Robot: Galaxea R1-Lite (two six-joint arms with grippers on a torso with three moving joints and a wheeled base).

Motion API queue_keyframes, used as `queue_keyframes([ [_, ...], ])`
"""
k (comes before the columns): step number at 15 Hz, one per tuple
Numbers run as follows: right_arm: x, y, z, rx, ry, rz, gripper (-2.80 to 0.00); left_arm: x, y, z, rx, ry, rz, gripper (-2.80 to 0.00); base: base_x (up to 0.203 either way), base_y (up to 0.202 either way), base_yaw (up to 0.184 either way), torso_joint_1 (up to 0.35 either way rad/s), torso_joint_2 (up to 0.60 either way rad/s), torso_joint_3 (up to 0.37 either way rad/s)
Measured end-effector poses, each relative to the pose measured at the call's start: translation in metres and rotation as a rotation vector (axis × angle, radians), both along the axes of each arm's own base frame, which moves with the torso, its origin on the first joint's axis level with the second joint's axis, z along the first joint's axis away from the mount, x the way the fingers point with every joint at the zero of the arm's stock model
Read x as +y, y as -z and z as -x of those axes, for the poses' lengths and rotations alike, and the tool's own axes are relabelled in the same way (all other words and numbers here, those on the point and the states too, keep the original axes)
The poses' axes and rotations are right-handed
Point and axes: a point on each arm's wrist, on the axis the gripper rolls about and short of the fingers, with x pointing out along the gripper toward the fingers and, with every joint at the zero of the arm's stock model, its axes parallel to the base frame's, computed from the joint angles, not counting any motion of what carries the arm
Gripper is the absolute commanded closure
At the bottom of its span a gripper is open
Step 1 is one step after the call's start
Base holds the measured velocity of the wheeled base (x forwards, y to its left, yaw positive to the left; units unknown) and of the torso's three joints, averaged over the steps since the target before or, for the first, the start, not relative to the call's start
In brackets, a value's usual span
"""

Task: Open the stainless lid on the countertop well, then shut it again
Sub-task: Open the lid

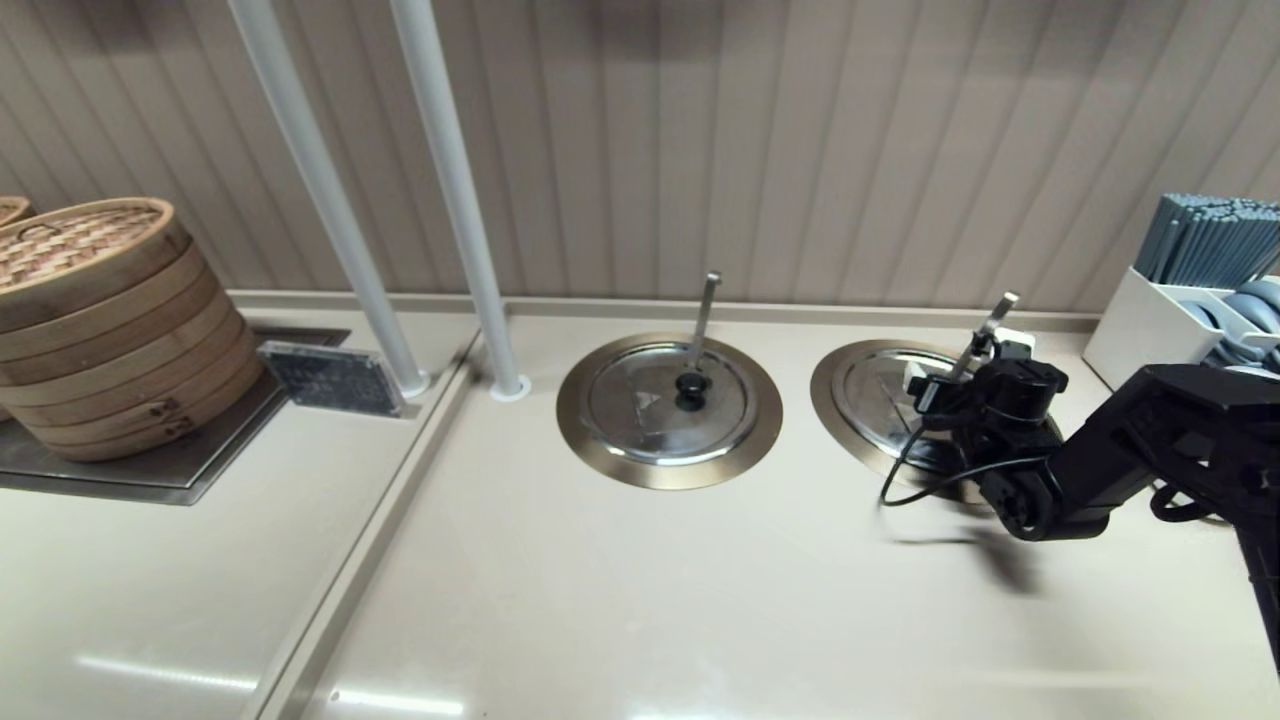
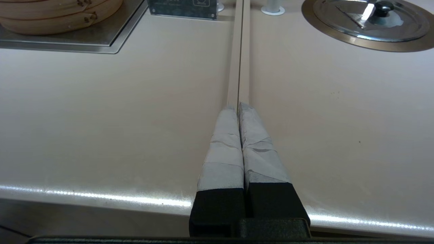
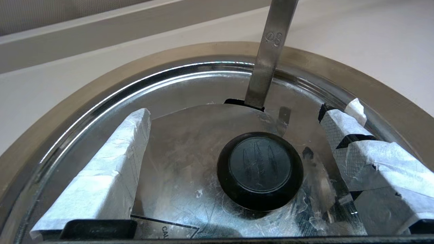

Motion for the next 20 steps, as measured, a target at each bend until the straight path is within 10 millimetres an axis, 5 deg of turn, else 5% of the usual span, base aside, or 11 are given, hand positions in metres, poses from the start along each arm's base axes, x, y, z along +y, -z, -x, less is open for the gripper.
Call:
queue_keyframes([
  [7, 0.003, 0.01, -0.005, 0.008, -0.011, -0.004, -2.8, 0.0, 0.0, 0.0, 0.0, 0.0, 0.0, 0.0, 0.0, 0.0, 0.0, 0.0, 0.0, 0.0],
  [20, 0.025, -0.009, 0.005, -0.023, -0.057, -0.031, -2.8, 0.0, 0.0, 0.0, 0.0, 0.0, 0.0, 0.0, 0.0, 0.0, 0.0, 0.0, 0.0, 0.0],
])
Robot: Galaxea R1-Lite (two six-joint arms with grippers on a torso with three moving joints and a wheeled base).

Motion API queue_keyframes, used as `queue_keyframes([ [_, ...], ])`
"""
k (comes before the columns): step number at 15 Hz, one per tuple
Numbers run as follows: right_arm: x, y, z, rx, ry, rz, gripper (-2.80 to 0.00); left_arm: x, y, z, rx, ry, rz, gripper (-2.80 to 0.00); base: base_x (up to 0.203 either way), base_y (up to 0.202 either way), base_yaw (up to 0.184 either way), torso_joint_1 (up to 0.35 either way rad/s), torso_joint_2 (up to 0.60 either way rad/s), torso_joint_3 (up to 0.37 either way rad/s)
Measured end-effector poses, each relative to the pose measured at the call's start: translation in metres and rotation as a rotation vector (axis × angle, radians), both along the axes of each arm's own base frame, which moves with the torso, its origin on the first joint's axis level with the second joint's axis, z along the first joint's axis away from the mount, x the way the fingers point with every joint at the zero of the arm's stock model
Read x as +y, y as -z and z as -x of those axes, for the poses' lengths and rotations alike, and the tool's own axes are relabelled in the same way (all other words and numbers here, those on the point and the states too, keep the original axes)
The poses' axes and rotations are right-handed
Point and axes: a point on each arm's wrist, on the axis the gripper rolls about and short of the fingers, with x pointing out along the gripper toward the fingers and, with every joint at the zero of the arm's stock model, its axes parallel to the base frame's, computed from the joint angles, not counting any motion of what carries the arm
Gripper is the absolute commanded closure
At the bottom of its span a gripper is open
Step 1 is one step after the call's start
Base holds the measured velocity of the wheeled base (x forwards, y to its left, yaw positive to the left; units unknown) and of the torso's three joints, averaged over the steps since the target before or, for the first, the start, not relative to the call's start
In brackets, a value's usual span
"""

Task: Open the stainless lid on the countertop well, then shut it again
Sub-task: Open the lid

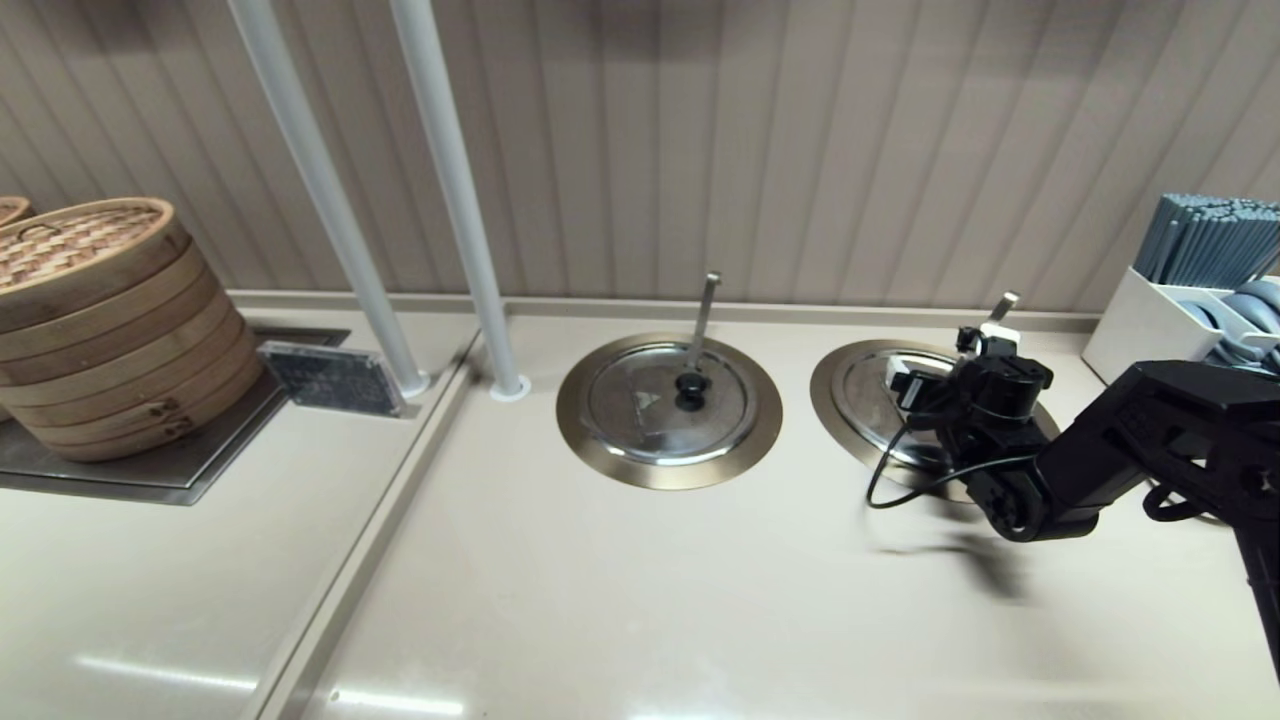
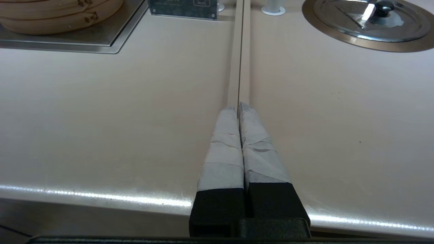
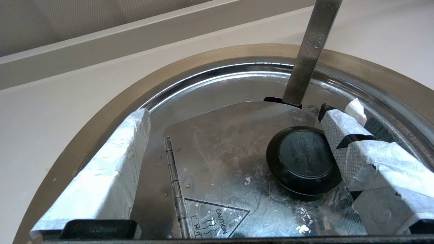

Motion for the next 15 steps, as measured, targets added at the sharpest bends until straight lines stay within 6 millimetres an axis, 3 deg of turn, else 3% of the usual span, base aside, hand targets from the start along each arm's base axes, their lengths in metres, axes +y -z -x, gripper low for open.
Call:
queue_keyframes([
  [4, 0.003, -0.002, 0.002, 0.004, -0.004, 0.008, -2.8, 0.0, 0.0, 0.0, 0.0, 0.0, 0.0, 0.0, 0.0, 0.0, 0.0, 0.0, 0.0, 0.0],
  [11, -0.027, 0.013, -0.01, 0.016, 0.061, 0.064, -2.8, 0.0, 0.0, 0.0, 0.0, 0.0, 0.0, 0.0, 0.0, 0.0, 0.0, 0.0, 0.0, 0.0],
  [15, -0.018, 0.022, -0.009, 0.038, 0.038, 0.06, -2.8, 0.0, 0.0, 0.0, 0.0, 0.0, 0.0, 0.0, 0.0, 0.0, 0.0, 0.0, 0.0, 0.0],
])
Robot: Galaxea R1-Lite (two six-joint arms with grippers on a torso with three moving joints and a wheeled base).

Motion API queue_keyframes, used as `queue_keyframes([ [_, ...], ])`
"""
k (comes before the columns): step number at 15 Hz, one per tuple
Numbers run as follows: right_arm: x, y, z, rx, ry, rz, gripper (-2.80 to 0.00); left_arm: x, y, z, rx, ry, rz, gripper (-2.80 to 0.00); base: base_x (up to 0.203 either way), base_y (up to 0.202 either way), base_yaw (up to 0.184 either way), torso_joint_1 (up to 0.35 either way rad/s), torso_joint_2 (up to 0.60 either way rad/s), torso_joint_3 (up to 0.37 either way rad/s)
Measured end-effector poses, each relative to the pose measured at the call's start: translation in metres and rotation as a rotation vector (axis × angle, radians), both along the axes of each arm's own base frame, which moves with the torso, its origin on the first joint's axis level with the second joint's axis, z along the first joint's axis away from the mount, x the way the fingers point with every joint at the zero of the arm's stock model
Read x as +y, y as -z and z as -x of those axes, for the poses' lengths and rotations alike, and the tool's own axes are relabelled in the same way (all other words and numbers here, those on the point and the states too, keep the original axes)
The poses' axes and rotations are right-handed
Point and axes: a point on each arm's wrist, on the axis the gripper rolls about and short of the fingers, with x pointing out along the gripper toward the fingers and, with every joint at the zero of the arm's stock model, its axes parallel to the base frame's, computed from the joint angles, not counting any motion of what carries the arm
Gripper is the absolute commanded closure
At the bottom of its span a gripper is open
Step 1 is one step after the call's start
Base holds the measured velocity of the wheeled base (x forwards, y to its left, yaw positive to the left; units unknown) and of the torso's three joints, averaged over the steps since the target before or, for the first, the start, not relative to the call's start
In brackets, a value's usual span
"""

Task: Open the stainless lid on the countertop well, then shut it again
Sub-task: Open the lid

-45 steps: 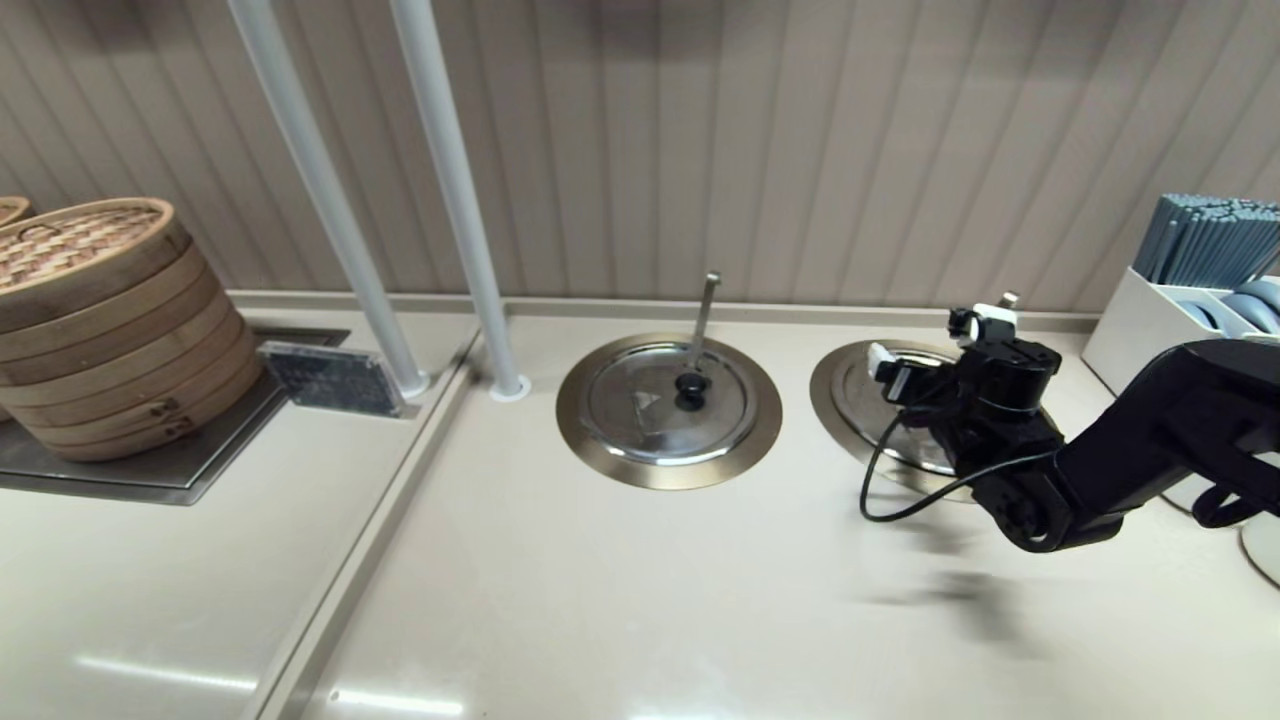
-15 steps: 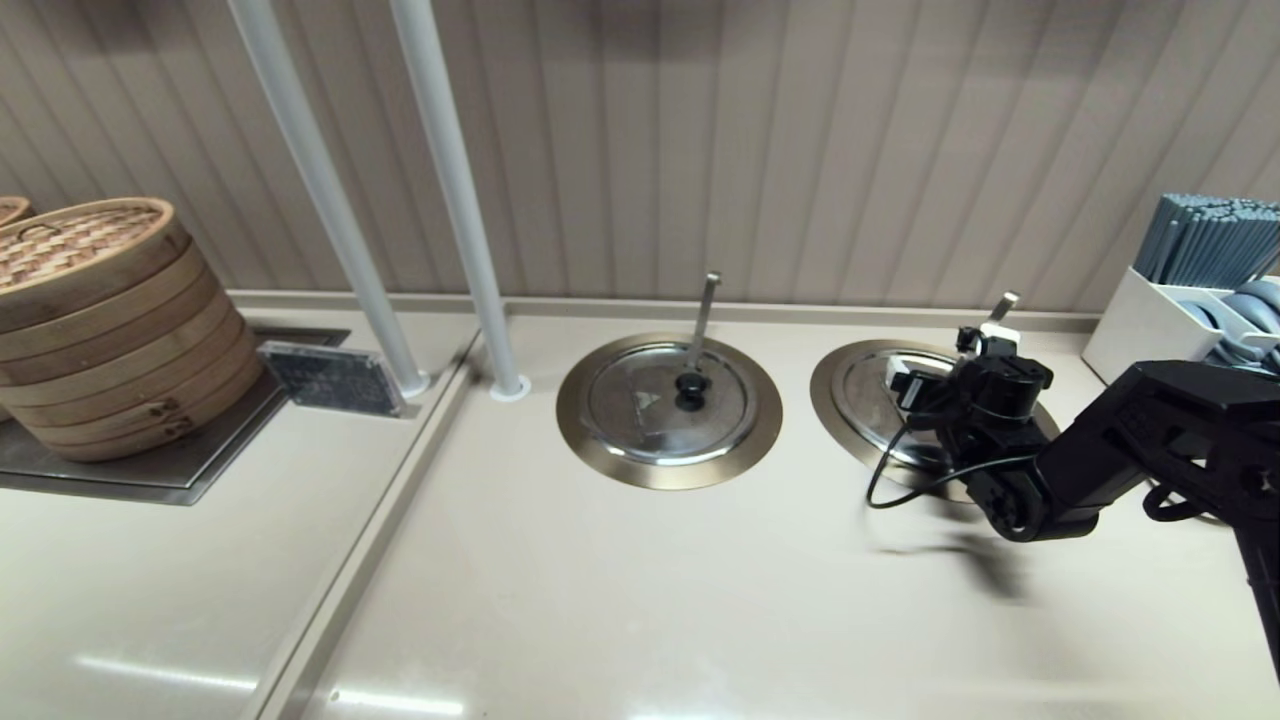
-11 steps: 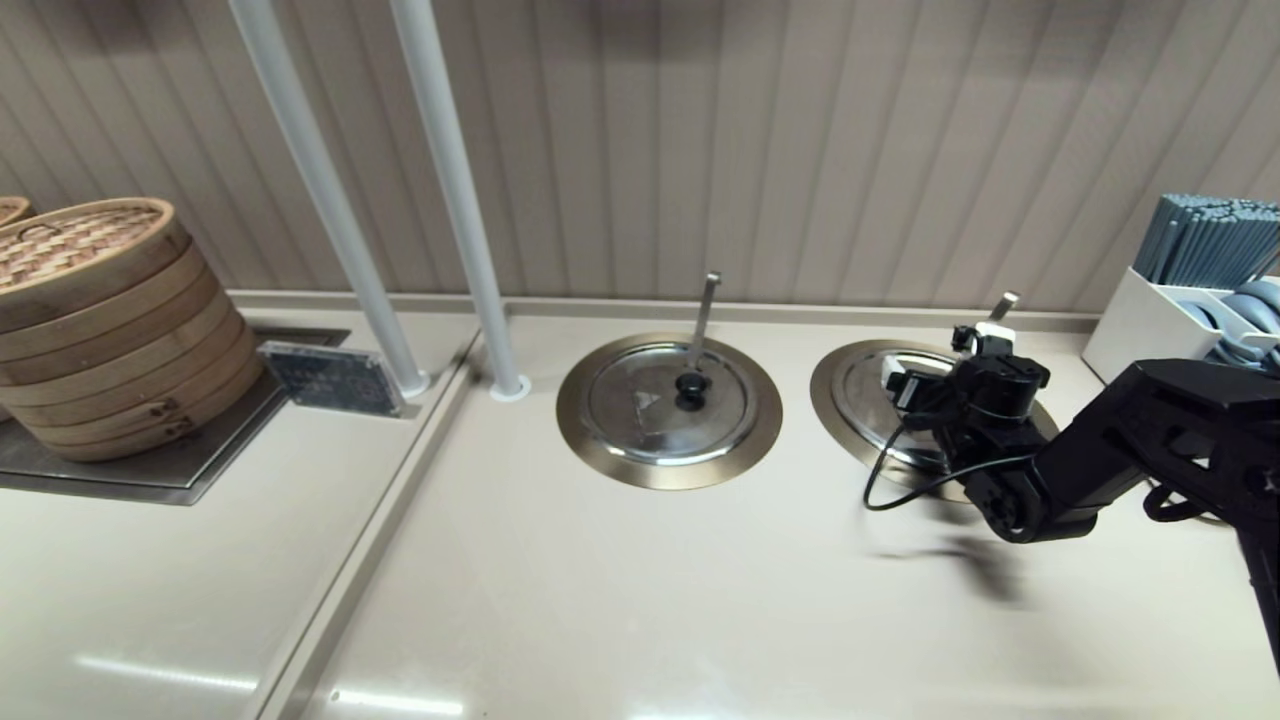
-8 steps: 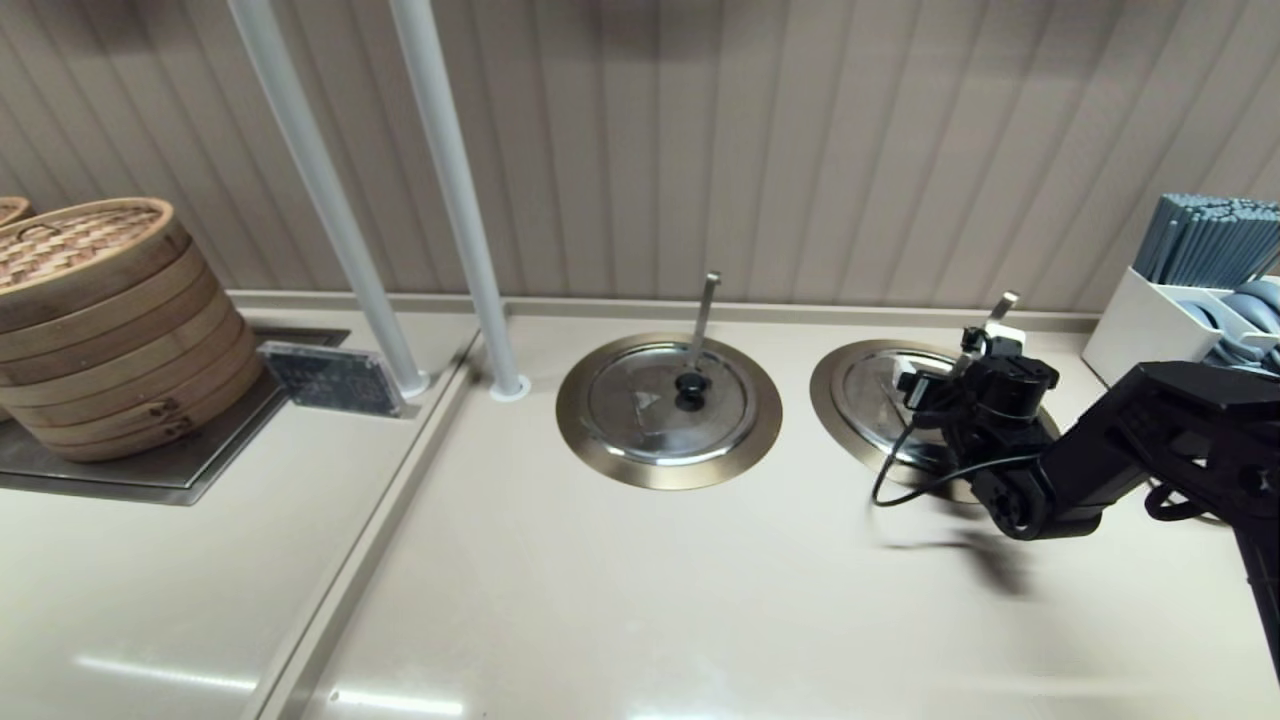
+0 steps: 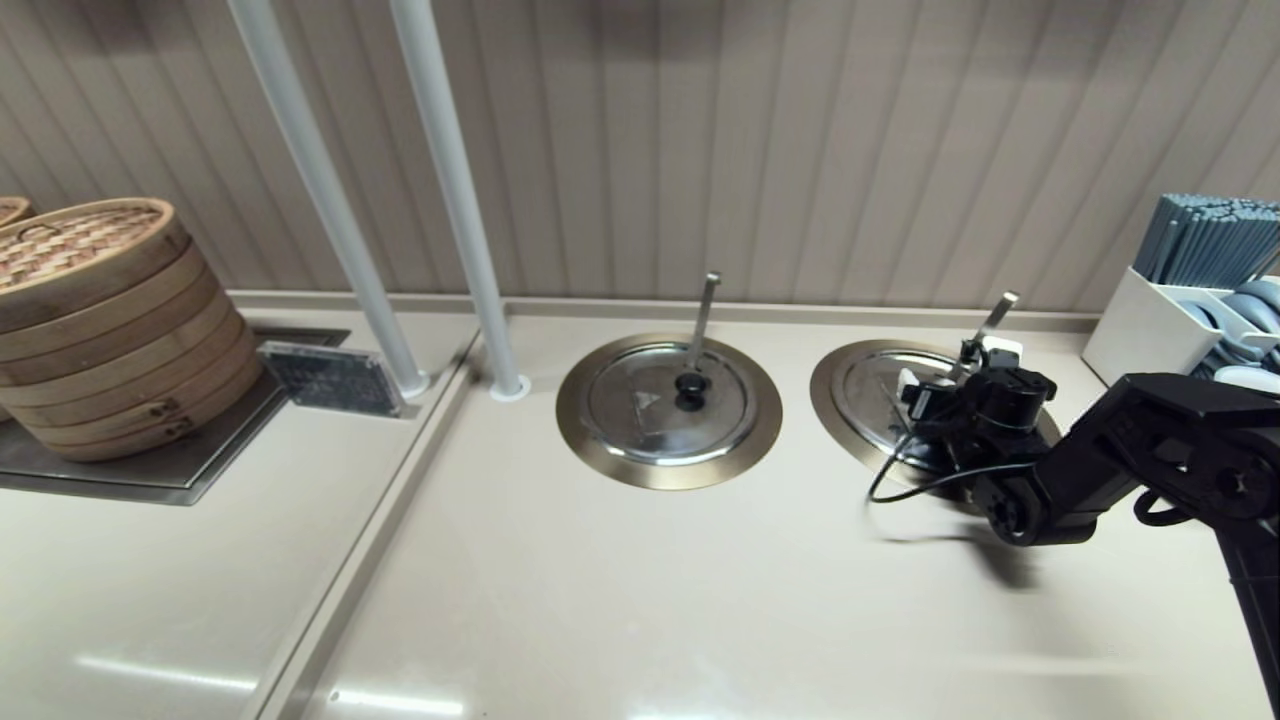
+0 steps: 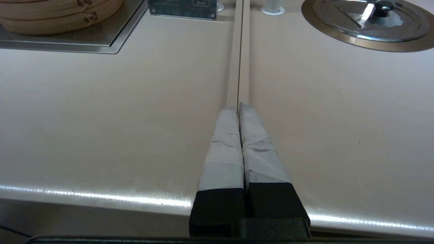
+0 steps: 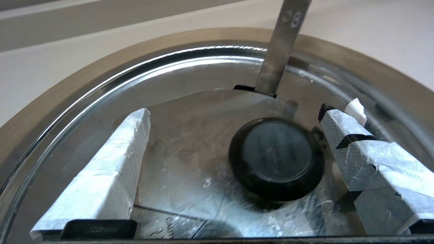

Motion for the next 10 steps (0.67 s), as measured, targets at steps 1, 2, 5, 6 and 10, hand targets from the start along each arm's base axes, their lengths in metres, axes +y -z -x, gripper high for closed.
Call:
queue_keyframes([
  [1, 0.003, 0.002, 0.0, 0.006, -0.006, 0.0, -2.8, 0.0, 0.0, 0.0, 0.0, 0.0, 0.0, 0.0, 0.0, 0.0, 0.0, 0.0, 0.0, 0.0],
  [2, 0.004, 0.003, 0.001, 0.009, -0.01, -0.001, -2.8, 0.0, 0.0, 0.0, 0.0, 0.0, 0.0, 0.0, 0.0, 0.0, 0.0, 0.0, 0.0, 0.0],
  [5, 0.011, 0.005, 0.003, 0.02, -0.023, -0.001, -2.8, 0.0, 0.0, 0.0, 0.0, 0.0, 0.0, 0.0, 0.0, 0.0, 0.0, 0.0, 0.0, 0.0],
  [6, 0.012, 0.005, 0.003, 0.019, -0.026, -0.002, -2.8, 0.0, 0.0, 0.0, 0.0, 0.0, 0.0, 0.0, 0.0, 0.0, 0.0, 0.0, 0.0, 0.0],
  [10, 0.013, 0.001, 0.004, 0.007, -0.028, -0.009, -2.8, 0.0, 0.0, 0.0, 0.0, 0.0, 0.0, 0.0, 0.0, 0.0, 0.0, 0.0, 0.0, 0.0],
])
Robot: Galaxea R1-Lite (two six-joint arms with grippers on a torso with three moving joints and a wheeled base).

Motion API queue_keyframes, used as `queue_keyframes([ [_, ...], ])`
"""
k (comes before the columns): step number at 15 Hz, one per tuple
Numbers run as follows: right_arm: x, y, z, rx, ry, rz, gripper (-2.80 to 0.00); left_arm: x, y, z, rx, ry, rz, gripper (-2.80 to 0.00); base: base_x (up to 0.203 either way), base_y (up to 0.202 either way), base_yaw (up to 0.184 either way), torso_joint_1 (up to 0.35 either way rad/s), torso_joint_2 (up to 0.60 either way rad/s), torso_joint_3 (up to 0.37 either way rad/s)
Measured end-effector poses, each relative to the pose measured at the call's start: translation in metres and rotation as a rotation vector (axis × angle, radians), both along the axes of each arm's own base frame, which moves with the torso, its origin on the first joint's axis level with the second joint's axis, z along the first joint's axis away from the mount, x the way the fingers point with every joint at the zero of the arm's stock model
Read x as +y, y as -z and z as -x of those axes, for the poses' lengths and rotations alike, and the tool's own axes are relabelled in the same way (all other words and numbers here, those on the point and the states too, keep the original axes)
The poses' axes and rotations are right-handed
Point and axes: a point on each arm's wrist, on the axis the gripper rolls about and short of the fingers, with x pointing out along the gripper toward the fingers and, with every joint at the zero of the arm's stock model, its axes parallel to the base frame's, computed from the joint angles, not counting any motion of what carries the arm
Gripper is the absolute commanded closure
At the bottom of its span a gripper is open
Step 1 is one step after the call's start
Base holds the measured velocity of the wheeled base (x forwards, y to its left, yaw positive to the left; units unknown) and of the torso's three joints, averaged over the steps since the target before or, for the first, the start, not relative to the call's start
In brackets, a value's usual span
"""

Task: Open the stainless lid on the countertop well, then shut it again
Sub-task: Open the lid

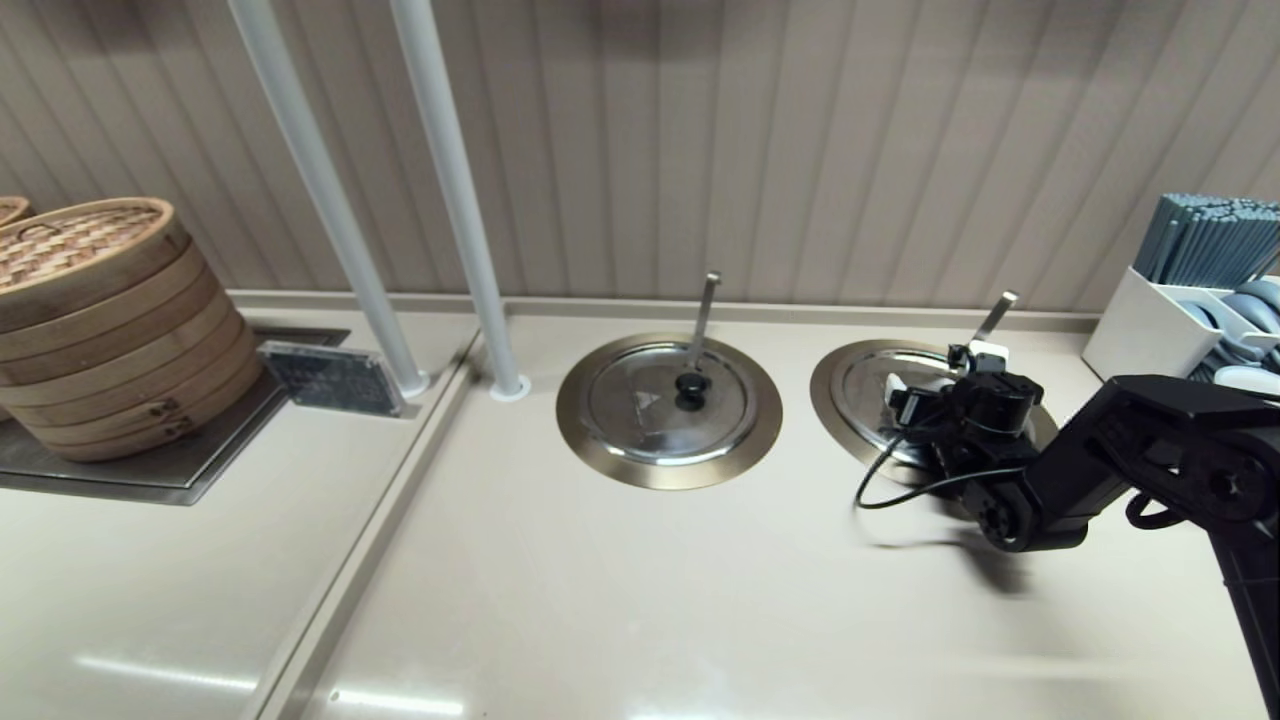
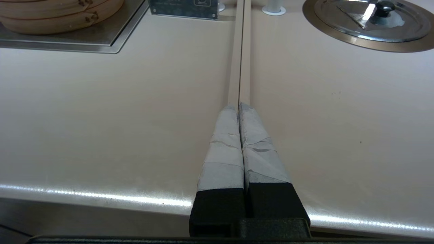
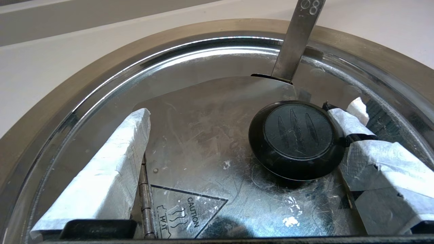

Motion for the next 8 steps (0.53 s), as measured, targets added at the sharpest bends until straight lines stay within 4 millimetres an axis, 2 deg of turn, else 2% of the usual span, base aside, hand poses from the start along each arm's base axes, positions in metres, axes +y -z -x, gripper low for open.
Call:
queue_keyframes([
  [8, 0.009, -0.012, 0.006, -0.021, -0.017, -0.015, -2.8, 0.0, 0.0, 0.0, 0.0, 0.0, 0.0, 0.0, 0.0, 0.0, 0.0, 0.0, 0.0, 0.0],
])
